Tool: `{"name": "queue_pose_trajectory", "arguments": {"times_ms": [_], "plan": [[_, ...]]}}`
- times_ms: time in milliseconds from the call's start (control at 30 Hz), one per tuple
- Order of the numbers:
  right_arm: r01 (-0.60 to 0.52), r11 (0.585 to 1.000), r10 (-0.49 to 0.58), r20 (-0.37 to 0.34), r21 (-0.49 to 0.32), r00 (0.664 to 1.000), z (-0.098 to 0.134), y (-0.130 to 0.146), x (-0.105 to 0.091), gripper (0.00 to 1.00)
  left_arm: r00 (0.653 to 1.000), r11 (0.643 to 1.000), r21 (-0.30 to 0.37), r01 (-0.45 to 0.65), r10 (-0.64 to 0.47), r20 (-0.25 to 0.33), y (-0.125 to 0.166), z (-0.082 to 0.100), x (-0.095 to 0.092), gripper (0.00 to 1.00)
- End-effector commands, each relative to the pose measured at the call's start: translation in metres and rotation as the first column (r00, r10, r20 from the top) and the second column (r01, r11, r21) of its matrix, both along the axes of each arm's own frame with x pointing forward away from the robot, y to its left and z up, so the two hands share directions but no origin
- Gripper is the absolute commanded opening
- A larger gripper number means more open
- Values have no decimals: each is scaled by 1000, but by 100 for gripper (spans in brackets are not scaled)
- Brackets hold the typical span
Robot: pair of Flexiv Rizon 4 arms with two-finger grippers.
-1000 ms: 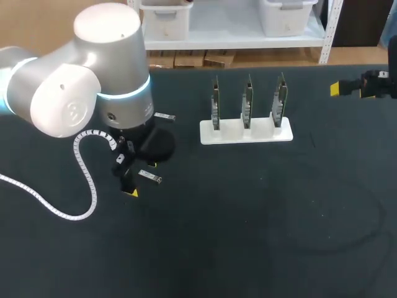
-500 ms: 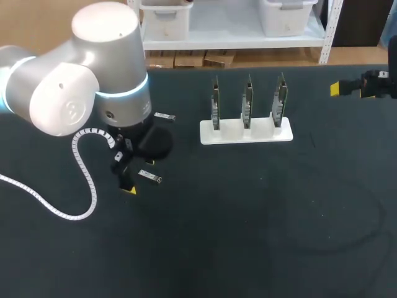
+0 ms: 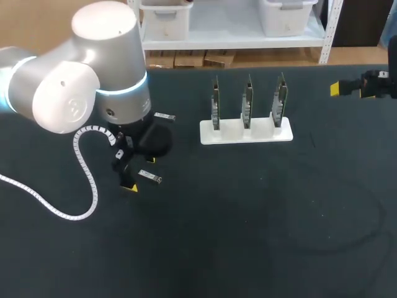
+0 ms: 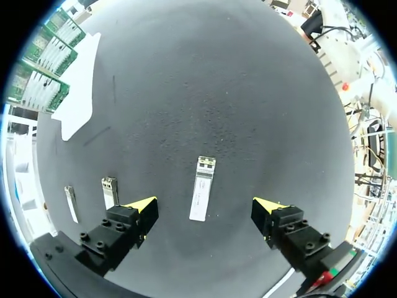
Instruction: Pick up the optical module with the left hand, and insert it into the network port with the right hand.
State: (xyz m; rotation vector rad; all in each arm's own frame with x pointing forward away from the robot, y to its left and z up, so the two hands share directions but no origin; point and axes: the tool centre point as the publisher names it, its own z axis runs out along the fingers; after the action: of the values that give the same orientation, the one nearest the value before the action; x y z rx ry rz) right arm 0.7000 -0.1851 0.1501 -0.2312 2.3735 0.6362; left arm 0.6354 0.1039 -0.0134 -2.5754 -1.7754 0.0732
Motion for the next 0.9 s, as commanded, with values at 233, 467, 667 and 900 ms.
{"name": "queue_pose_trajectory", "arguments": {"times_ms": [233, 467, 667, 900], "plan": [[0, 1000, 0, 0, 0, 1000, 0, 0, 0, 100, 1000, 1000, 11, -14, 14, -23, 3, -8, 3, 100], [0, 1000, 0, 0, 0, 1000, 0, 0, 0, 100, 1000, 1000, 10, -18, 18, -14, 4, -9, 3, 44], [0, 1000, 0, 0, 0, 1000, 0, 0, 0, 100, 1000, 1000, 8, -9, 9, -3, 2, -9, 4, 0], [0, 1000, 0, 0, 0, 1000, 0, 0, 0, 100, 1000, 1000, 15, -14, 14, 0, 2, -9, 3, 0]]}}
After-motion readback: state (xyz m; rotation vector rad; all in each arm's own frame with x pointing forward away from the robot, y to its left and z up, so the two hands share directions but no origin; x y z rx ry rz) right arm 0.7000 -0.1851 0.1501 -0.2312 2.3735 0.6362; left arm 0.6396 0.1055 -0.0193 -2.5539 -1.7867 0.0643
